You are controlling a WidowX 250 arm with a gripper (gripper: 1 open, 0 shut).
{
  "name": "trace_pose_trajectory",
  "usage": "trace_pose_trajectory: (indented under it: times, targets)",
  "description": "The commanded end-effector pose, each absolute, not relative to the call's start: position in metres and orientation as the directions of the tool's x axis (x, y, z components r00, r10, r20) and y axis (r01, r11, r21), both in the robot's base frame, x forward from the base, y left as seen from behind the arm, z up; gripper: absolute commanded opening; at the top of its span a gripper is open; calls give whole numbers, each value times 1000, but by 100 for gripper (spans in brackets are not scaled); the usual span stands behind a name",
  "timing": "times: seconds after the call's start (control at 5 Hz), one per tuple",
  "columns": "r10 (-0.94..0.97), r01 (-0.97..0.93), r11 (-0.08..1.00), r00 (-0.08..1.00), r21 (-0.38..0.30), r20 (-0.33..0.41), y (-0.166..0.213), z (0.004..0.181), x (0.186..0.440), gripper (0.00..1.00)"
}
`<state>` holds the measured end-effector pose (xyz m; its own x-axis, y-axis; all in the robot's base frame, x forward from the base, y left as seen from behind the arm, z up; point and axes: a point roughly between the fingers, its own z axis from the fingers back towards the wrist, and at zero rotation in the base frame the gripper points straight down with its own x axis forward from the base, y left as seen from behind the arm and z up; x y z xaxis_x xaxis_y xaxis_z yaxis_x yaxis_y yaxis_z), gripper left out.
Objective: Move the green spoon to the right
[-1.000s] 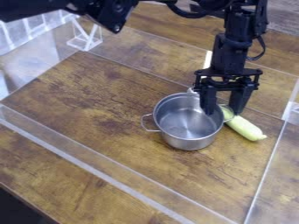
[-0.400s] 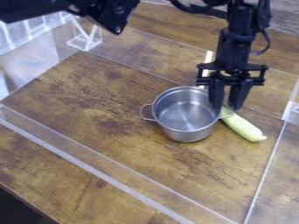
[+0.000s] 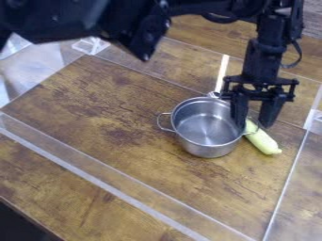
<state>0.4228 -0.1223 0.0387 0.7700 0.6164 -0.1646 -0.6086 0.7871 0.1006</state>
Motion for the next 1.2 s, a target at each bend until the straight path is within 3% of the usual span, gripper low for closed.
trace_pose_trajectory:
  times: [0.0,0.6,1.0]
  targets:
    - [554,-554,832,823,33,-131,-128,72,429,100]
    - [546,-542,838,825,67,-147,-101,66,434,100]
    - [554,-547,832,818,89,-153,-77,50,431,100]
